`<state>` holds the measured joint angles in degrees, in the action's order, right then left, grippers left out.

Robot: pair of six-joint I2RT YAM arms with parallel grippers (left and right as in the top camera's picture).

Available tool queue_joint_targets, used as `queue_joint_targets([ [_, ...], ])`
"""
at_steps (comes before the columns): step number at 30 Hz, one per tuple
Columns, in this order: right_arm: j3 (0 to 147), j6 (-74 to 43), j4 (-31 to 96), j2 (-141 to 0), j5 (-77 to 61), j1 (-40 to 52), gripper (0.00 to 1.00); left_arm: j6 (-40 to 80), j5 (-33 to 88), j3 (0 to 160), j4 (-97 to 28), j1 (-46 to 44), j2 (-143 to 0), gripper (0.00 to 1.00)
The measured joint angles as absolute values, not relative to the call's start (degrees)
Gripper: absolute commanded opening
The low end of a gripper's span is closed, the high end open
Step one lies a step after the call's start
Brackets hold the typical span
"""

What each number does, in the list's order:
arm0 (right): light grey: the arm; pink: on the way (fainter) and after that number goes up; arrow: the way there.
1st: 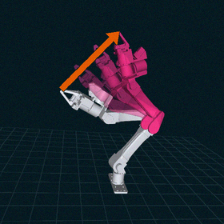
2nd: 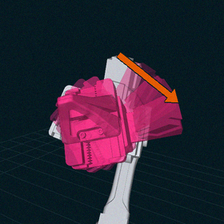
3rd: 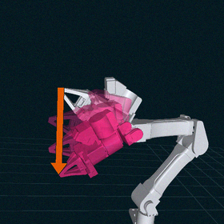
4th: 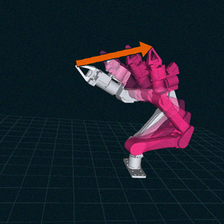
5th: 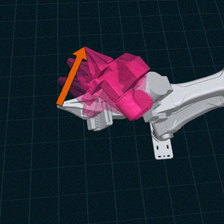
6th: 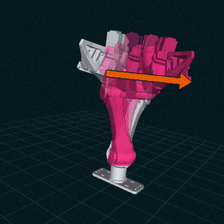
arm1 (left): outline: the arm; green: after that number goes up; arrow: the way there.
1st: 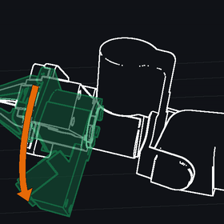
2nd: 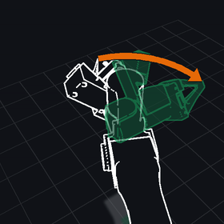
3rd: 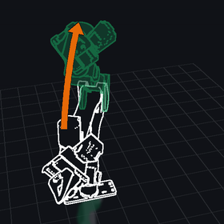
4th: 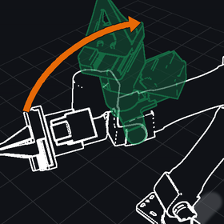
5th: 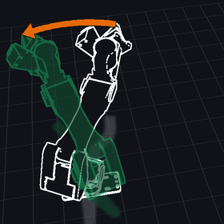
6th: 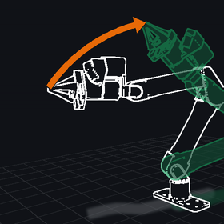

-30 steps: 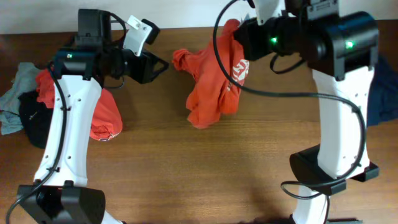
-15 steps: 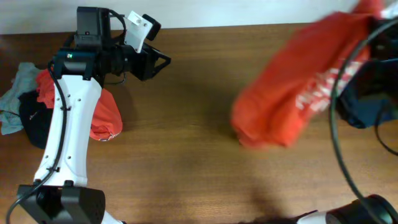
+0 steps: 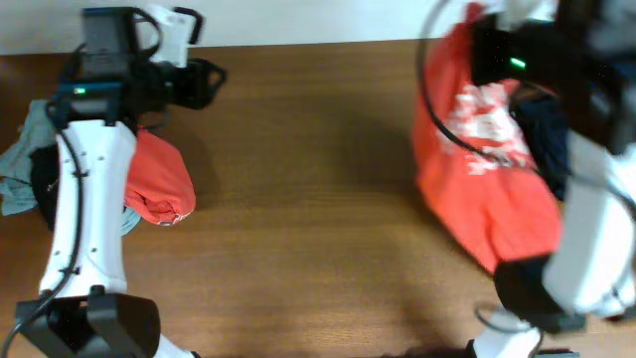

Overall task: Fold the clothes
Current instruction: 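Lay the red shirt flat across the table with the right gripper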

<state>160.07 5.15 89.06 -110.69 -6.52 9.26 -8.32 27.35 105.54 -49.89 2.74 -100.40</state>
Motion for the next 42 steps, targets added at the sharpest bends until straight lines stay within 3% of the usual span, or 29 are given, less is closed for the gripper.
queue_joint_targets([
  [8, 157.5, 6.5, 83.9, -130.0, -18.9, 17.1, 0.04, -3.2, 25.6, 105.5, -50.1, 14.7, -100.4, 0.44],
  [23, 157.5, 6.5, 82.0, -135.9, -25.0, 33.9, 0.04, -2.7, 25.5, 105.5, -50.2, 15.2, -100.4, 0.44],
  [26, 157.5, 6.5, 82.2, -135.9, -25.3, 36.7, 0.27, -2.7, 25.4, 105.5, -50.2, 15.2, -100.4, 0.44],
  [29, 157.5, 6.8, 83.3, -135.9, -25.9, 38.6, 0.32, -2.7, 25.4, 105.5, -50.1, 15.2, -100.4, 0.44],
  [34, 157.9, 8.3, 88.4, -135.4, -26.2, 38.8, 0.69, -2.7, 25.5, 105.5, -50.0, 15.2, -100.4, 0.44],
  [42, 159.7, 3.4, 97.0, -127.0, -13.7, 32.7, 0.75, -2.6, 25.1, 105.6, -48.9, 7.4, -102.9, 0.44],
])
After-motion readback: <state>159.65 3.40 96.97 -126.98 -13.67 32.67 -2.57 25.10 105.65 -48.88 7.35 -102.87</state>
